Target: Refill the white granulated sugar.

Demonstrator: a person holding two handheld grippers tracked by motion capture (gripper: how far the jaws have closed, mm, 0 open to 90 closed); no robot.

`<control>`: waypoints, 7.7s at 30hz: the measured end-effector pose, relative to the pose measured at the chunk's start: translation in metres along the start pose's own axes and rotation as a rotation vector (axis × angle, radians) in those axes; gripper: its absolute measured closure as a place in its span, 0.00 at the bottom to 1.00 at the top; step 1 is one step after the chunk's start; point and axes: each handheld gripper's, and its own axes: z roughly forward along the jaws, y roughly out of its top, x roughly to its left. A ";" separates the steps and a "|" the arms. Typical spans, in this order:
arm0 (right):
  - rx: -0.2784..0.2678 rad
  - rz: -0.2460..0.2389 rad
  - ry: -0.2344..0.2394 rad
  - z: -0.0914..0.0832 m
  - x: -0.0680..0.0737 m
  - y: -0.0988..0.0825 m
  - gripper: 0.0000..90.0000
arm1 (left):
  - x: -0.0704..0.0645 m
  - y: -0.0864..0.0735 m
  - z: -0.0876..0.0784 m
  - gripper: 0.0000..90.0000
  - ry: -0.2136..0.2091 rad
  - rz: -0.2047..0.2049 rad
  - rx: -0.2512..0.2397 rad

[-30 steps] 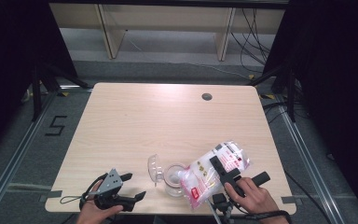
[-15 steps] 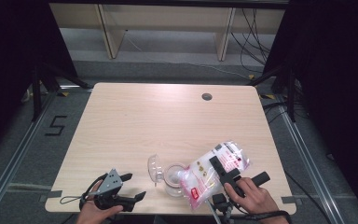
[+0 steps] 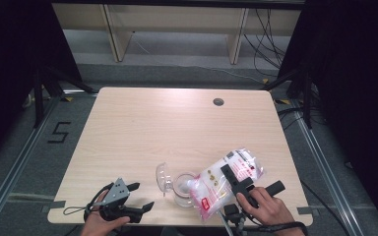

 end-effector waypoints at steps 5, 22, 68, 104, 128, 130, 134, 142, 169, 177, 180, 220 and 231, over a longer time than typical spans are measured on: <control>-0.005 0.001 0.000 0.001 0.000 0.000 0.61 | 0.001 0.000 0.000 0.20 -0.002 0.024 0.002; -0.011 -0.044 -0.009 0.001 -0.003 -0.001 0.62 | 0.002 0.000 0.000 0.20 -0.006 0.022 -0.001; -0.018 -0.044 0.000 0.002 -0.002 -0.001 0.63 | 0.002 0.000 -0.001 0.20 -0.004 0.026 0.000; -0.022 -0.046 -0.003 0.002 -0.003 -0.001 0.64 | 0.001 -0.001 -0.001 0.20 -0.002 -0.002 -0.003; -0.020 -0.008 0.006 0.001 -0.002 -0.001 0.65 | 0.001 -0.001 -0.001 0.20 -0.002 -0.003 -0.004; -0.022 -0.004 0.000 0.002 -0.001 -0.001 0.65 | 0.002 0.000 -0.001 0.20 -0.005 0.028 -0.001; -0.021 -0.003 0.001 0.002 -0.001 -0.002 0.65 | 0.001 -0.001 -0.001 0.20 -0.001 -0.006 -0.006; -0.028 -0.016 0.006 0.002 -0.002 -0.002 0.65 | 0.002 0.000 -0.002 0.20 -0.003 0.022 -0.003; -0.026 -0.003 0.001 0.001 -0.002 -0.002 0.65 | 0.001 -0.001 -0.002 0.20 -0.002 0.001 -0.006; -0.022 0.015 0.003 0.001 0.000 -0.002 0.66 | 0.001 -0.001 -0.002 0.20 -0.002 0.001 -0.008; -0.025 -0.005 0.001 0.001 -0.002 -0.002 0.66 | 0.001 -0.001 -0.002 0.20 0.001 0.006 -0.001; -0.028 0.008 0.010 0.003 0.001 -0.005 0.67 | 0.001 -0.001 -0.002 0.20 0.001 0.005 -0.001; -0.023 0.011 0.023 0.003 0.001 -0.005 0.68 | 0.001 -0.001 -0.002 0.20 -0.002 0.005 0.003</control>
